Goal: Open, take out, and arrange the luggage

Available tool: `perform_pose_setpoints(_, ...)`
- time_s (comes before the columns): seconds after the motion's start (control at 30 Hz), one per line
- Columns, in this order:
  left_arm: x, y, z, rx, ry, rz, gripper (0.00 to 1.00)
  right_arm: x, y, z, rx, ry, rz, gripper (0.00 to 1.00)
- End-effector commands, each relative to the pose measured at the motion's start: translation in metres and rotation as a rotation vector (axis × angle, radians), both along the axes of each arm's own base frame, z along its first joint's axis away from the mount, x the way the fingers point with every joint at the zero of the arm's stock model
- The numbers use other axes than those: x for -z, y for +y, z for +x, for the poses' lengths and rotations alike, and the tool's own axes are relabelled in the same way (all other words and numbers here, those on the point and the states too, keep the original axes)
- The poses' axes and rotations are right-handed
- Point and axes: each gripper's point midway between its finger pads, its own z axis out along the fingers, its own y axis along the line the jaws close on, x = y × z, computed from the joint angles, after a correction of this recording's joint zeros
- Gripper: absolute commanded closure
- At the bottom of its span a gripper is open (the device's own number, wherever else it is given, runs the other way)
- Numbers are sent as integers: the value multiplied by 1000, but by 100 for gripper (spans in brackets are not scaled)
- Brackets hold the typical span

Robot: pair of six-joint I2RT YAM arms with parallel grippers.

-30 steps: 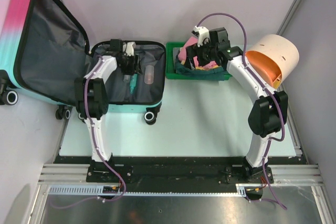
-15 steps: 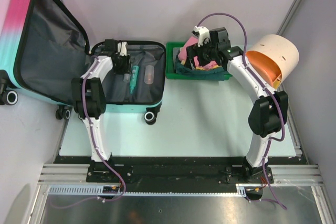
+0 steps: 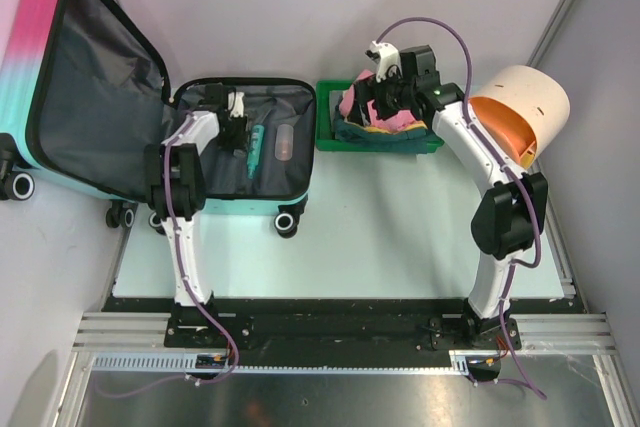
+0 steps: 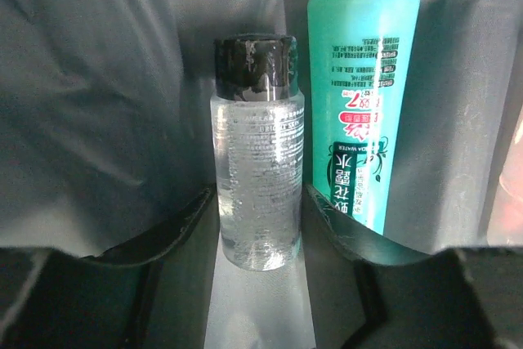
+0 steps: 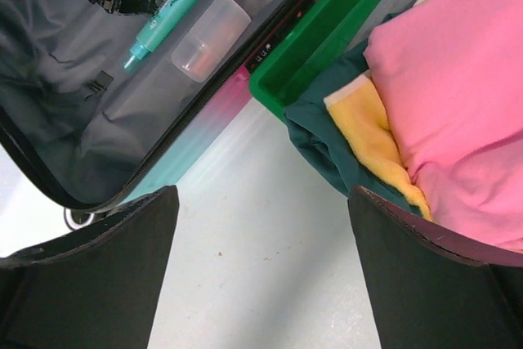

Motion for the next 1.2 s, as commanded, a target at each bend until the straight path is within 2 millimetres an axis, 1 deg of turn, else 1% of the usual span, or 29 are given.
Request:
perform_pose_setpoints(0.0, -3, 2, 9, 27, -29, 8, 53, -21, 13, 9, -16, -13, 89, 11)
perform_pose_setpoints(0.03, -5, -3, 11, 38, -33, -15, 56, -23, 17, 8, -28, -10, 105, 11)
perform_pose_setpoints(0.07, -13, -8, 12, 54, -49, -38, 60, -21, 21, 10, -22, 11, 127, 11)
perform_pose_setpoints(0.1, -22, -13, 12, 72, -67, -61, 65, -26, 23, 11, -23, 11, 143, 11)
perform_pose_setpoints(0.13, -30, -18, 10, 91, -79, -89, 76, -30, 26, 12, -32, 10, 167, 11)
perform_pose_setpoints(0.17, -61, -32, 10, 138, -142, -154, 79, -35, 29, 12, -22, 28, 204, 11)
perform_pose_setpoints(0.2, -79, -42, 9, 165, -177, -204, 82, -45, 32, 16, -20, 4, 239, 12)
perform_pose_setpoints(0.23, -94, -50, 3, 189, -204, -244, 85, -49, 34, 16, -20, 10, 270, 12)
perform_pose_setpoints(0.27, -143, -67, 0, 256, -320, -325, 87, -55, 36, 17, -18, 6, 299, 12)
perform_pose_setpoints(0.3, -155, -73, -10, 279, -348, -358, 88, -70, 39, 21, -9, -15, 359, 12)
perform_pose_setpoints(0.33, -172, -78, -15, 307, -397, -371, 91, -71, 41, 21, -10, -11, 385, 12)
perform_pose_setpoints(0.37, -195, -89, -17, 330, -462, -427, 92, -77, 42, 23, -7, -23, 414, 13)
perform_pose_setpoints(0.4, -219, -99, -32, 364, -512, -444, 95, -99, 45, 24, -6, -61, 486, 13)
perform_pose_setpoints(0.43, -230, -106, -38, 388, -540, -464, 96, -95, 48, 23, -12, -55, 509, 13)
perform_pose_setpoints(0.47, -247, -115, -43, 415, -582, -494, 97, -105, 50, 22, -20, -78, 545, 14)
perform_pose_setpoints(0.5, -260, -128, -54, 446, -603, -513, 98, -119, 54, 22, -32, -117, 590, 14)
perform_pose_setpoints(0.53, -268, -136, -59, 466, -615, -533, 98, -122, 61, 20, -41, -125, 604, 14)
perform_pose_setpoints(0.57, -281, -144, -62, 477, -642, -562, 98, -127, 66, 18, -55, -138, 616, 14)
perform_pose_setpoints(0.6, -289, -160, -70, 518, -648, -595, 98, -134, 71, 16, -72, -161, 634, 14)
perform_pose_setpoints(0.67, -314, -175, -81, 563, -710, -627, 98, -141, 83, 9, -99, -170, 658, 13)
perform_pose_setpoints(0.7, -320, -186, -88, 591, -721, -643, 98, -150, 85, 7, -118, -199, 677, 13)
perform_pose_setpoints(0.77, -345, -195, -97, 631, -805, -675, 97, -160, 93, -8, -191, -210, 713, 11)
perform_pose_setpoints(0.8, -344, -201, -102, 644, -810, -689, 97, -166, 94, -12, -223, -247, 744, 10)
perform_pose_setpoints(0.83, -352, -204, -105, 653, -839, -693, 97, -170, 94, -19, -252, -252, 761, 10)
perform_pose_setpoints(0.87, -353, -208, -107, 658, -834, -705, 97, -175, 95, -26, -271, -267, 762, 9)
perform_pose_setpoints(0.97, -358, -216, -108, 649, -819, -752, 98, -180, 98, -45, -346, -295, 760, 9)
perform_pose_setpoints(1.0, -360, -218, -108, 648, -817, -764, 98, -174, 98, -47, -355, -283, 755, 9)
perform_pose_setpoints(1.07, -362, -222, -109, 645, -810, -788, 98, -176, 99, -53, -370, -281, 758, 10)
perform_pose_setpoints(1.17, -364, -232, -115, 677, -807, -807, 98, -170, 101, -50, -355, -262, 758, 11)
